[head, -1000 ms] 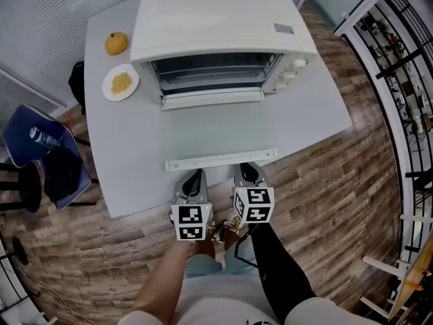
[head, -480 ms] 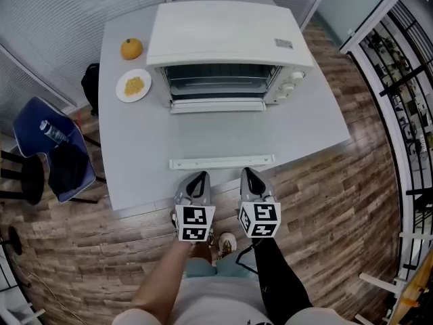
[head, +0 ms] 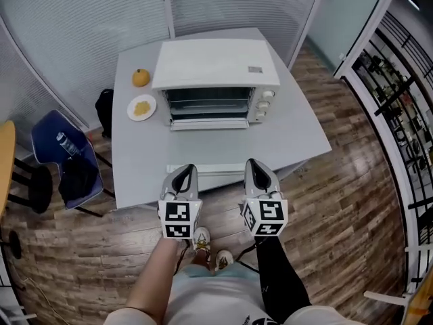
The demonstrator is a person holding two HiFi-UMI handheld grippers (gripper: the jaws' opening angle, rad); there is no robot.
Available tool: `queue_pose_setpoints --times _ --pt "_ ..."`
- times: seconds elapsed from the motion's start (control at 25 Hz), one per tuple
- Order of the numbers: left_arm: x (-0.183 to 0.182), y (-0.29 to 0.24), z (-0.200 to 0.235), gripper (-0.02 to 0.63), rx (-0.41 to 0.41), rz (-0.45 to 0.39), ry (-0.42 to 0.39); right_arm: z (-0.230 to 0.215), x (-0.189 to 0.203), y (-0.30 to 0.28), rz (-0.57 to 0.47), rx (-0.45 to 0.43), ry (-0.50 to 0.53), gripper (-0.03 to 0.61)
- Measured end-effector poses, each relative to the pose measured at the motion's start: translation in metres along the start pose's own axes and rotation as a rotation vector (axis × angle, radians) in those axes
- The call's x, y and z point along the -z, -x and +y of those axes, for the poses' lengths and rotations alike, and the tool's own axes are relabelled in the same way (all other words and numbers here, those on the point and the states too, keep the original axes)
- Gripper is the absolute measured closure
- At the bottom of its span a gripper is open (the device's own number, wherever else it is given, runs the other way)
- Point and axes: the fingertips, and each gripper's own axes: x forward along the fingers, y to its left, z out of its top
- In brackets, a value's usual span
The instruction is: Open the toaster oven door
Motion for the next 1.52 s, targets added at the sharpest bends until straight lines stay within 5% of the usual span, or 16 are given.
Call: queue_pose_setpoints --times 0.44,0.76,1.52 --pt "-0.090 0.066 -0.017 0.555 -0.057 -0.128 -0.077 -0.013 -0.098 0.066 -0.137 -0.055 0.058 0.575" --pt "-0.121 0.107 -0.048 0.555 -0.047 -0.209 -0.118 -0.011 -0.110 0.103 -0.168 -0.080 0.075 0.575" --pt "-0.135 0.123 -0.053 0.555 -0.039 -0.234 -0.097 -0.004 -0.123 0.121 -0.191 -0.100 0.116 0.575"
